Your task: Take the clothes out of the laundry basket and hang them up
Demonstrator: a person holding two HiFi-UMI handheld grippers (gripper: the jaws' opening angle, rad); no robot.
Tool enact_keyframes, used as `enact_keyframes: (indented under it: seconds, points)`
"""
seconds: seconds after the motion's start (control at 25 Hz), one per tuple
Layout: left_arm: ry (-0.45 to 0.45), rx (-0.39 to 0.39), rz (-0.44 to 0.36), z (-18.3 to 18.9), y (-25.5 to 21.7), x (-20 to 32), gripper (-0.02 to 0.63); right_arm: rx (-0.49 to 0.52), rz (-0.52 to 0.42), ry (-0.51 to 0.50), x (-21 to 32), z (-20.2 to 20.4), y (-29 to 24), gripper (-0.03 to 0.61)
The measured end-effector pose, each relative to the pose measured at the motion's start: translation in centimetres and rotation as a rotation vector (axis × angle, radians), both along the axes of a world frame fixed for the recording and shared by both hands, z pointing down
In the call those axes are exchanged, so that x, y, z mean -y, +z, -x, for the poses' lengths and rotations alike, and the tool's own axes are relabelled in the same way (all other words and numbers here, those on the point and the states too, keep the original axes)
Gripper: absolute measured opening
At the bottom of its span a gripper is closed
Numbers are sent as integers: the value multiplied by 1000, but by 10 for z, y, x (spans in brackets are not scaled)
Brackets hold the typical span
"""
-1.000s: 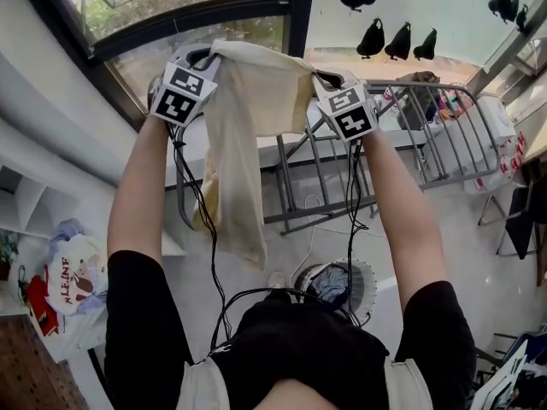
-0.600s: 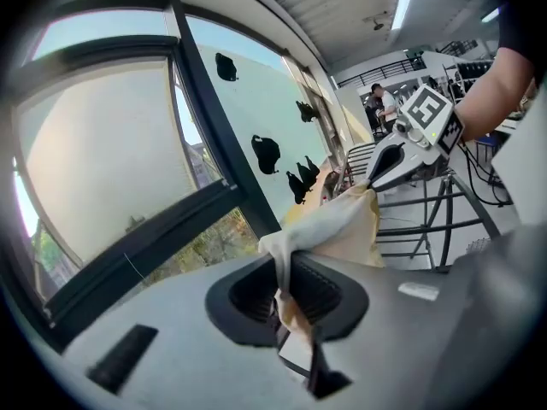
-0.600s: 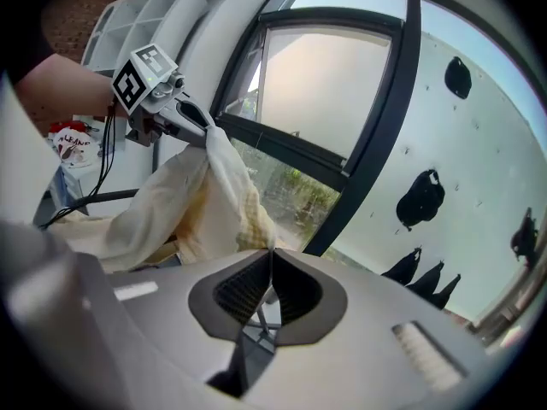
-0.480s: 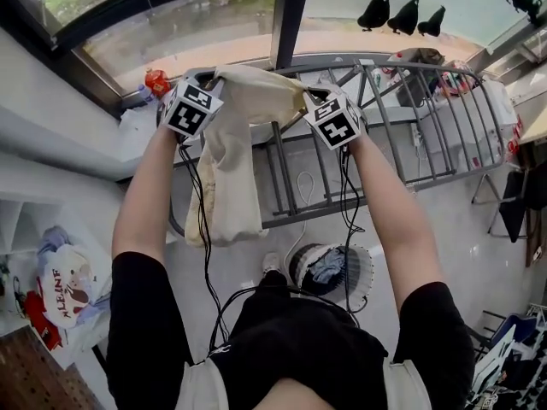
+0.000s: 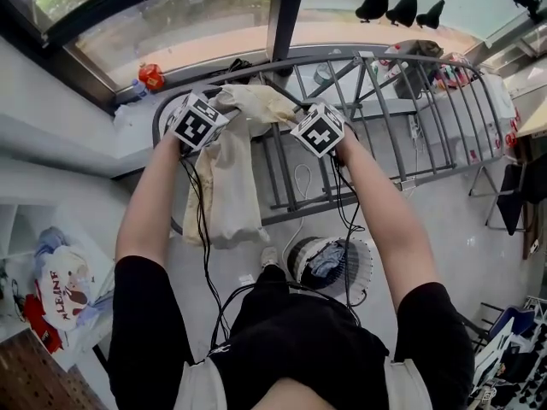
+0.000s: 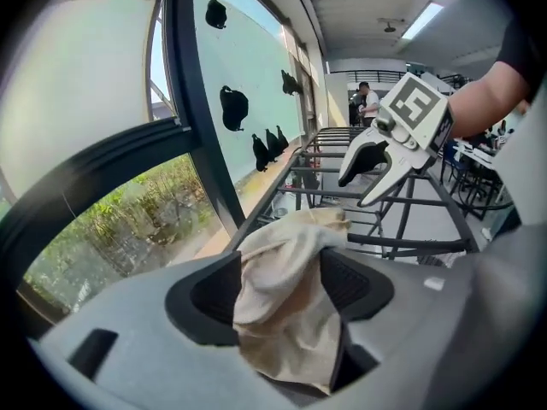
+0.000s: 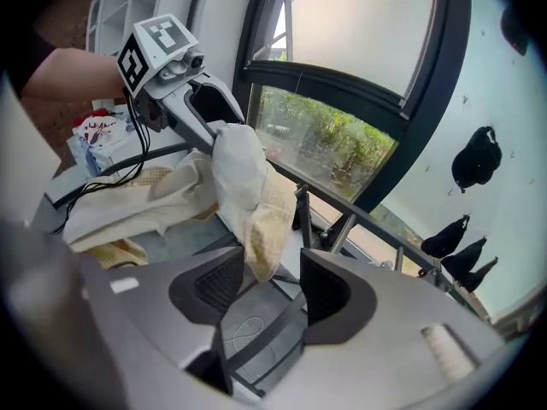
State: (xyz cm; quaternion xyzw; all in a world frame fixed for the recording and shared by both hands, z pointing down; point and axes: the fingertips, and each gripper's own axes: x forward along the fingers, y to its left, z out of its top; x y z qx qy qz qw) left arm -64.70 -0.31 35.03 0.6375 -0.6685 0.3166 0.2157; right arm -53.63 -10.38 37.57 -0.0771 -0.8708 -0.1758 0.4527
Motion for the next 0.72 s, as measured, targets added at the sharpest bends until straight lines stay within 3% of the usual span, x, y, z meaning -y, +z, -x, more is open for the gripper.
enact_keyframes:
  seconds: [0.12,0.24,0.36,0.4,0.56,0.64,0.72]
  points:
    - [20,-27,-3,-13,1,-8,351,57,33,22,-5,-4,-5,230]
    - [2,-15,-25,-16,-4,-22,356,136,80,49,-12,-8,-14,230]
    - [-61,-2,-142,-20,-33,-34,351,245,139,106,-17,-17,-37,225]
    - [-91,9,-201,-22,-48,-38,319,304,170,133,-18,-20,-50,209]
    - [-239,54,-438,-36,-114,-57,27,607,285,253,-18,-40,-120,59]
    - [-298,37,-535,-49,-142,-62,5,730,306,298,-18,-58,-155,11]
    - [-334,30,-594,-68,-164,-64,5,824,313,322,-21,-79,-185,11]
